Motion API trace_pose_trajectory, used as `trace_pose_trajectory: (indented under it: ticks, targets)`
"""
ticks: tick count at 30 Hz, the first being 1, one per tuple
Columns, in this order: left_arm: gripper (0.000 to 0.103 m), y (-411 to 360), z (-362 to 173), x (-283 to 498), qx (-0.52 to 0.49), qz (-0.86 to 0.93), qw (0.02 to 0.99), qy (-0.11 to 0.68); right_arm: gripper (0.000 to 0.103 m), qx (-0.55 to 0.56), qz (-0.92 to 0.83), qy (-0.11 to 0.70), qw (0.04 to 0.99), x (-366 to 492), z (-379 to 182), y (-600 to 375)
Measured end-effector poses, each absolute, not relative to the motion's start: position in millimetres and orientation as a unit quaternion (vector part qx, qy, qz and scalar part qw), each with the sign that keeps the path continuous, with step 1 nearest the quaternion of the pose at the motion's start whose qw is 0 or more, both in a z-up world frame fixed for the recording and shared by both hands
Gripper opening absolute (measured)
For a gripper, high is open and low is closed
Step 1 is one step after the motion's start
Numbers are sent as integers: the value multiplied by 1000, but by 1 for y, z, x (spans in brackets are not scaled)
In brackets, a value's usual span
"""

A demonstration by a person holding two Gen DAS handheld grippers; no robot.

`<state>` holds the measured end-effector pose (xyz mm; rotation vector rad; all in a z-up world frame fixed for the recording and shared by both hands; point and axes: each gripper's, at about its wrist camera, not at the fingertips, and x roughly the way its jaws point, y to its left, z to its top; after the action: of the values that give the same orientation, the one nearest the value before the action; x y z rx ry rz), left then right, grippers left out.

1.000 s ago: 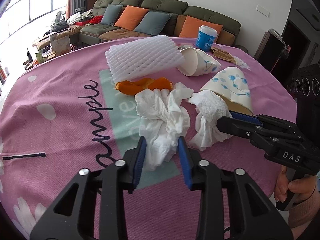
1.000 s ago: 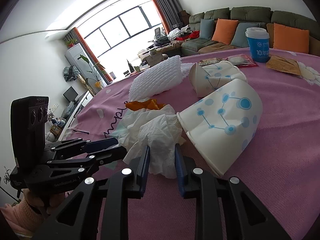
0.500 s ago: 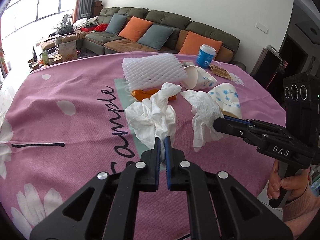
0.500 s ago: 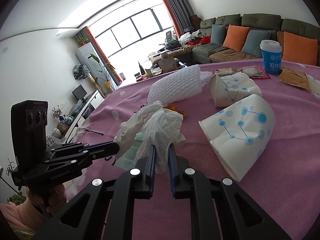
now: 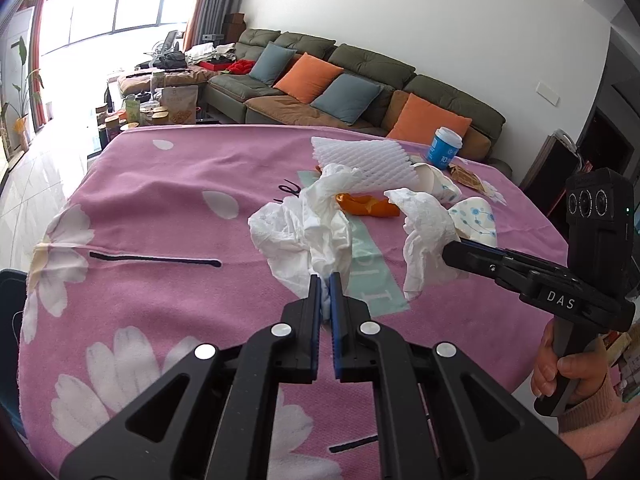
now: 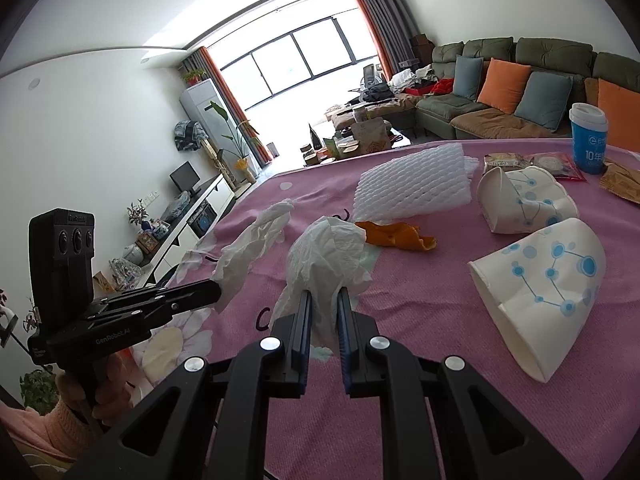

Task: Collect trash
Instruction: 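Grasp a white tissue with the left gripper while the right gripper grasps another, then lift both tissues and carry them over the teal wastebasket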

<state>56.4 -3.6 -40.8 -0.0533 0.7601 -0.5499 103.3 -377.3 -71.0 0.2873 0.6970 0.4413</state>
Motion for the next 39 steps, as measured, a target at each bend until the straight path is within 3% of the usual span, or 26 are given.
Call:
trace_pose_trajectory:
  ticks: [39]
  targets:
    - [5, 107, -25, 22, -63, -151, 927, 337, 11, 90, 339, 343, 871, 124, -57, -264]
